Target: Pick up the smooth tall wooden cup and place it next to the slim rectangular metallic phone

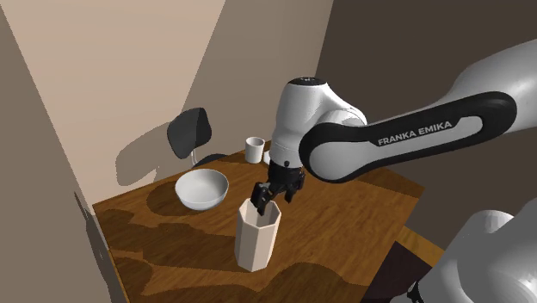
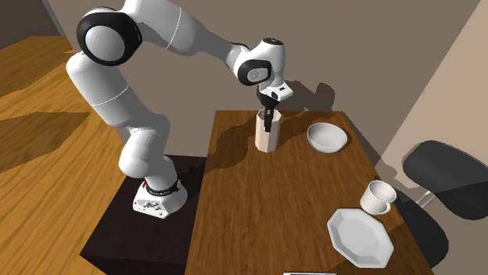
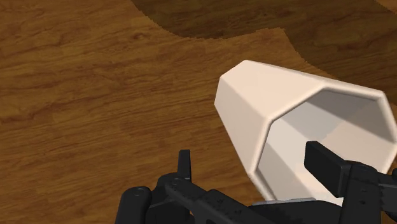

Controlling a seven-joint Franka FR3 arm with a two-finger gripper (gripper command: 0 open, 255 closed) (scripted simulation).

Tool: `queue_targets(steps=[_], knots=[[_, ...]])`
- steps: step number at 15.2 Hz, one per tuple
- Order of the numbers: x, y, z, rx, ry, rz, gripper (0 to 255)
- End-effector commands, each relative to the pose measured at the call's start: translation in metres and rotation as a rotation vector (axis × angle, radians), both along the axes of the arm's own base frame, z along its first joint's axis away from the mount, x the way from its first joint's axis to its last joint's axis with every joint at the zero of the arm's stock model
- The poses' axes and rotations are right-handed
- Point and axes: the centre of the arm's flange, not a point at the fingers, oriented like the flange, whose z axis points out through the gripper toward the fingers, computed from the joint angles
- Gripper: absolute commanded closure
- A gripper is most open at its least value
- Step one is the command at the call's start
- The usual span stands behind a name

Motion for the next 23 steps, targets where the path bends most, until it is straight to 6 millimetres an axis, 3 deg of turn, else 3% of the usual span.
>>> queue_targets(steps=[1, 2, 10, 11, 20, 23], knots=[[0.001, 0.002, -0.011, 0.000, -0.001, 0.000, 0], [0.001, 0.002, -0.019, 0.000, -0.001, 0.000, 0], [0.001, 0.002, -0.019, 0.000, 0.000, 0.000, 0], [0.001, 0.002, -0.019, 0.000, 0.000, 0.000, 255], [0.001, 0.002, -0.019, 0.000, -0.001, 0.000, 255], [0.001, 0.002, -0.004, 0.000, -0.001, 0.000, 255]])
